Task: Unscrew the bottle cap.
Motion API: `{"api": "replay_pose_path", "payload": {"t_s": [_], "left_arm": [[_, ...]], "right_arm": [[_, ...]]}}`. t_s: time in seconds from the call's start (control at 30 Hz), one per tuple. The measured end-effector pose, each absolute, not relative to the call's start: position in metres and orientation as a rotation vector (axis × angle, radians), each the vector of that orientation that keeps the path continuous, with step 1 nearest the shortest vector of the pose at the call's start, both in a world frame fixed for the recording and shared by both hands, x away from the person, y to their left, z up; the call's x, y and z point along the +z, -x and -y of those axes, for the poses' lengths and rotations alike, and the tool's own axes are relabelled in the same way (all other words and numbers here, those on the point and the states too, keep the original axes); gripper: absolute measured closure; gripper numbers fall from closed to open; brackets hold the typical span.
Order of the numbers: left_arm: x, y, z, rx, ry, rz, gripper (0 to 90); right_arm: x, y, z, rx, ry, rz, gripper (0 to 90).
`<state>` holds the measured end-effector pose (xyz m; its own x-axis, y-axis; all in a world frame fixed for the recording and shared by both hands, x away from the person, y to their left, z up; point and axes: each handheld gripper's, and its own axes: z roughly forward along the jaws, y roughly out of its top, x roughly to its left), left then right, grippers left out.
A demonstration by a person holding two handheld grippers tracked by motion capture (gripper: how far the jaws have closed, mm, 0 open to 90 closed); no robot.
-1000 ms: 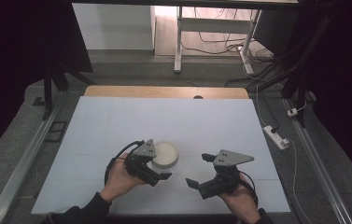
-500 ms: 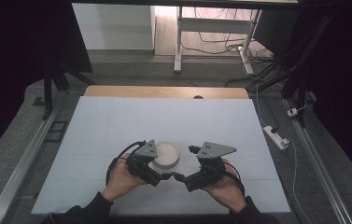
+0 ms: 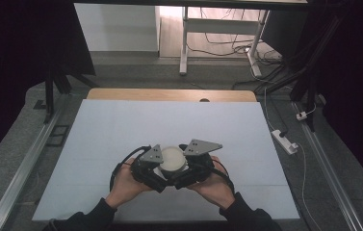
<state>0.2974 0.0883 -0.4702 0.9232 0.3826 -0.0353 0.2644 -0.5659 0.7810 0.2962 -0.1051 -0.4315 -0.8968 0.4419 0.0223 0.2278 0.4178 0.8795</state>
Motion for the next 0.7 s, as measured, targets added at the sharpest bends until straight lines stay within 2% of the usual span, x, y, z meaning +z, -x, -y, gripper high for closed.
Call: {"api": "replay_pose_path", "payload": {"t_s": [0.07,0.13,0.4,0.7], "left_arm": [[-0.47,-0.297,-0.088,0.174,-2.203,-0.458,7.7],[-0.47,-0.298,-0.089,0.169,-2.199,-0.46,7.7],[-0.47,-0.299,-0.089,0.155,-2.213,-0.436,7.7],[-0.47,-0.299,-0.088,0.116,-2.222,-0.365,7.8]], "right_arm": [[-0.433,-0.298,0.102,1.478,-0.591,-2.457,1.1],[-0.433,-0.3,0.101,1.51,-0.579,-2.463,6.3],[-0.434,-0.302,0.104,1.534,-0.535,-2.482,7.1],[-0.435,-0.316,0.113,1.634,-0.323,-2.59,7.1]]}}
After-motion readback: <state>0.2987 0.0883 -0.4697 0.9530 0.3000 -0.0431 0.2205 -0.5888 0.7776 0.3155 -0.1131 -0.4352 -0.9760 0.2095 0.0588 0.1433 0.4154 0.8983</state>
